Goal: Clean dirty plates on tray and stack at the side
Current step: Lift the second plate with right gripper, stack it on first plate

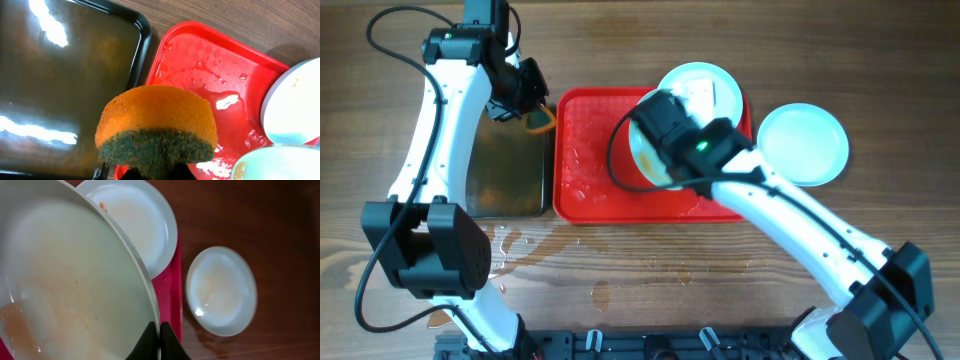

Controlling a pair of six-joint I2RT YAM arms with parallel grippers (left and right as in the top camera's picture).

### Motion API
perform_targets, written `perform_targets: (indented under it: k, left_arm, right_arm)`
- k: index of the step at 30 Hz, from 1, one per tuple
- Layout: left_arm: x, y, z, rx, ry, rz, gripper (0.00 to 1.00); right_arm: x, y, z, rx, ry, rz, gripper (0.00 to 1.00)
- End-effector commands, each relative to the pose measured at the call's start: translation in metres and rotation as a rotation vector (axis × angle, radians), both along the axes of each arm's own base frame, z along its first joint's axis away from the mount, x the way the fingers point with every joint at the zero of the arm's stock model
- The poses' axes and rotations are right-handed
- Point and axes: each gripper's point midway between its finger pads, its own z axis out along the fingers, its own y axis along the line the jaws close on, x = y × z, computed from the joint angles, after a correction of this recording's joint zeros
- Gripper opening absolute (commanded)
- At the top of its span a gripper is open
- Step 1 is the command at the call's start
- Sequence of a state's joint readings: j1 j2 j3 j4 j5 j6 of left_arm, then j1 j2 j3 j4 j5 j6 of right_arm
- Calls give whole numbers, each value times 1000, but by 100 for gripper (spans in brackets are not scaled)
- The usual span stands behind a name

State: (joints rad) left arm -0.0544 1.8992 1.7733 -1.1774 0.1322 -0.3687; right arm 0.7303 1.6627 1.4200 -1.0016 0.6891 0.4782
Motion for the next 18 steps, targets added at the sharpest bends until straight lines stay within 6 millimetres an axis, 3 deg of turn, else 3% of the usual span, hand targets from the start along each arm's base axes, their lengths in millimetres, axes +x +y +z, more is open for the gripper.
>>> perform_targets:
  k: [1,3,9,12,14,18]
  left_arm:
    - [2,-6,-3,-19,3,2,4]
    - [2,-6,-3,-19,3,2,4]
    - [1,-6,-3,-19,7,2,4]
    - [1,-6,-3,-19,6,2,4]
    - [2,-6,-3,-19,4,2,4]
    - [2,-6,-3,-19,3,2,4]
  right_arm:
    - [-1,-1,29,-176,-149,10,4]
    - [-5,3,32,-204,-163,25,4]
    - [-14,-12,60,-435,-240,35,4]
    - [-4,-13,89,-564,-351,24,4]
    - [2,-3,86,-535,-339,58,4]
    - [3,12,53,-331,-239,97,4]
